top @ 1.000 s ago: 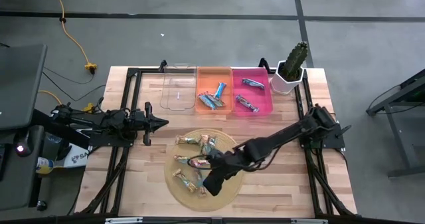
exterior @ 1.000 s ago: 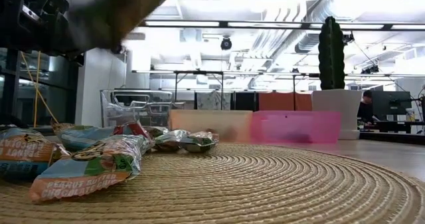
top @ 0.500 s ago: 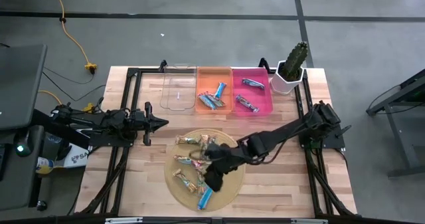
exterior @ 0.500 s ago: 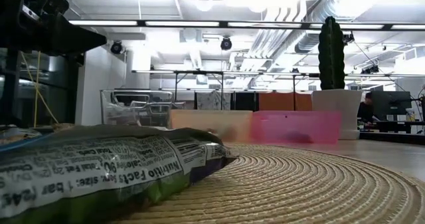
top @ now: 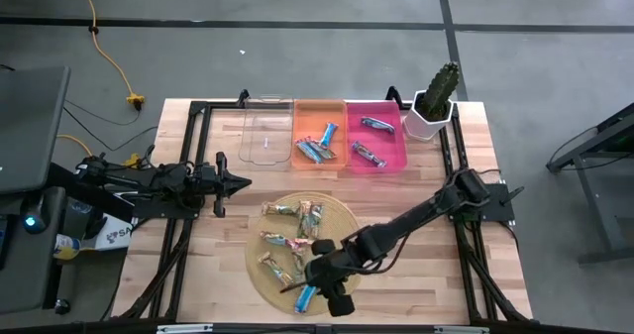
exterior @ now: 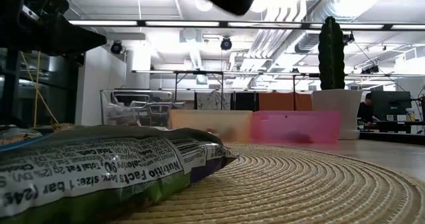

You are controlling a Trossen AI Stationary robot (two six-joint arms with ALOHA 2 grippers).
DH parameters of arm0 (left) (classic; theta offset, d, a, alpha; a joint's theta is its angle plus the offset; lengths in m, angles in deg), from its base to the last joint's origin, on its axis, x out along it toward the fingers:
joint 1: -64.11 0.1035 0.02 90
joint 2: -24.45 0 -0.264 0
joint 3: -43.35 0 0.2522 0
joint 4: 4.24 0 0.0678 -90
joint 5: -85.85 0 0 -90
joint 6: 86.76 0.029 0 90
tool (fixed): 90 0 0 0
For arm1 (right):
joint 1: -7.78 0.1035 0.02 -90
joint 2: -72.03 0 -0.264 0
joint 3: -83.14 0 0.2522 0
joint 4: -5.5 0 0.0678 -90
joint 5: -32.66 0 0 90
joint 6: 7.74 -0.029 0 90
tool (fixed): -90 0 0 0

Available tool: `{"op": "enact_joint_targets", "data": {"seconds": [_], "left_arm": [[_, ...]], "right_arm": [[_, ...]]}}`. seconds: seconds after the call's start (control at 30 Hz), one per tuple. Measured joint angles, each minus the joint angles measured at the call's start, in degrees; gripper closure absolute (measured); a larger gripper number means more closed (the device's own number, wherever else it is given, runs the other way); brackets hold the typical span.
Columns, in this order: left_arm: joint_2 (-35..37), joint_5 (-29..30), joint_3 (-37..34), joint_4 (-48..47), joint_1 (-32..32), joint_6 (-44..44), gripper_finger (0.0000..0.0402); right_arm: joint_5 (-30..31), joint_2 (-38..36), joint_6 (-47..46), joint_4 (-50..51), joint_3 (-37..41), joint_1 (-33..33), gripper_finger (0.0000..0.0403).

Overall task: Pick and place Granola Bars by type
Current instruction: Put the blue granola bar into the pink bin

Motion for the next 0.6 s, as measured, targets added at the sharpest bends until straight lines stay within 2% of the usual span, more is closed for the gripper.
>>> {"op": "enact_joint_targets", "data": {"seconds": [0.4,0.6], "left_arm": [[0.0,0.0,0.0,0.0,0.0,0.0,0.0401],[0.0,0.0,0.0,0.0,0.0,0.0,0.0401]], "right_arm": [[-2.1,5.0,29.1,0.9,0.0,0.0,0.0227],[-2.6,7.1,38.6,1.6,0.0,0.1,0.0204]]}}
